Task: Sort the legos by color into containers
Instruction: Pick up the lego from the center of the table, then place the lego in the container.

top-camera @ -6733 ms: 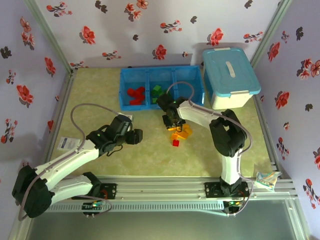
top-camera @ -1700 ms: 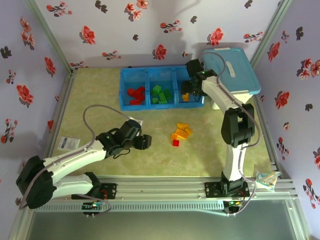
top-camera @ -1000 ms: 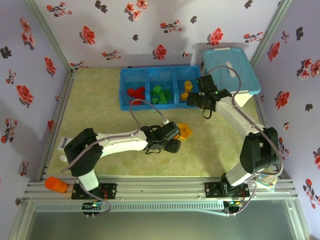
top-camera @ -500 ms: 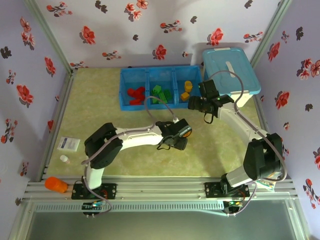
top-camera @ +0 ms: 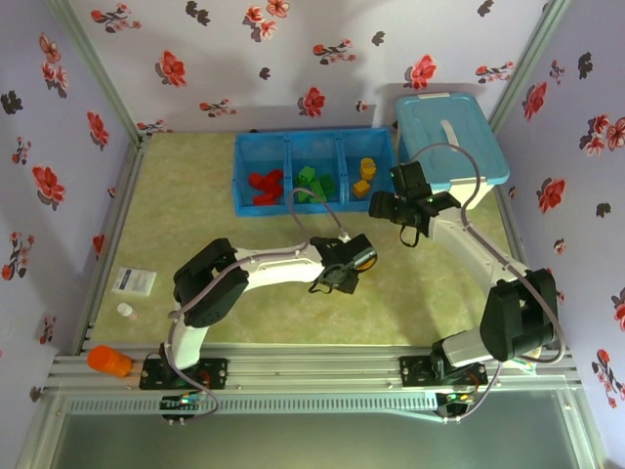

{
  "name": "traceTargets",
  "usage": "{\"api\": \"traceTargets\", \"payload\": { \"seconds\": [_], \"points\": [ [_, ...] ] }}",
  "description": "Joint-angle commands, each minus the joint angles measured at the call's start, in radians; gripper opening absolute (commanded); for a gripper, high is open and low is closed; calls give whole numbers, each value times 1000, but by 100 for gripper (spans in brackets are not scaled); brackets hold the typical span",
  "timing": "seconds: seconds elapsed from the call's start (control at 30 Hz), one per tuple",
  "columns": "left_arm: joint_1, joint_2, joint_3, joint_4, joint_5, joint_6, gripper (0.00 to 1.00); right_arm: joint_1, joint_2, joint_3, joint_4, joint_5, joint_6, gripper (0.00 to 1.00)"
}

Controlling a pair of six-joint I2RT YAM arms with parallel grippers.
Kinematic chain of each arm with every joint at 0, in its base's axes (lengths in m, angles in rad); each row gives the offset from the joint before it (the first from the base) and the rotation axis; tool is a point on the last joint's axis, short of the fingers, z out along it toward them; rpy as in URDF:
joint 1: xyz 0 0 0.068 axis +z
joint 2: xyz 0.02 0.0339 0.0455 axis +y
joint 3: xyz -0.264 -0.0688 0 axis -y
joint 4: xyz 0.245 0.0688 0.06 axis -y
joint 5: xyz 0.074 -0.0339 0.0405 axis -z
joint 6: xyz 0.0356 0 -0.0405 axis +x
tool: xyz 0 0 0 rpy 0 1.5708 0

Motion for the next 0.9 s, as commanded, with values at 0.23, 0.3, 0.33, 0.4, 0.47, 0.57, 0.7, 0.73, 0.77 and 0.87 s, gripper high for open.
{"api": "traceTargets", "payload": {
  "seconds": [0.23,0.3,0.33,0.4,0.47,0.57,0.7,0.73,0.77,0.87],
  "points": [
    [15,-121,-23,-78,-79,30,29,-4,-64,-90,33,1,40,79],
    [39,-167,-52,-74,-81,34,29,-4,-75,-113,40,-7,44,79],
    [57,-193,-66,-72,-84,36,29,-3,-82,-126,44,-11,48,79],
    [97,-245,-99,-69,-86,47,29,-3,-95,-149,49,-17,52,79],
    [150,-298,-129,-67,-89,62,29,-2,-110,-177,52,-28,57,79],
    [237,-370,-164,-68,-89,83,30,-2,-136,-222,62,-43,64,79],
    [356,-447,-202,-45,-74,110,31,4,-171,-281,76,-63,73,79],
    [389,-460,-207,-37,-69,115,31,7,-179,-300,84,-69,75,79],
    [422,-468,-212,-26,-59,122,31,10,-184,-315,92,-76,79,79],
    [507,-467,-202,-6,-33,144,32,21,-187,-344,101,-84,87,79]
  ]
}}
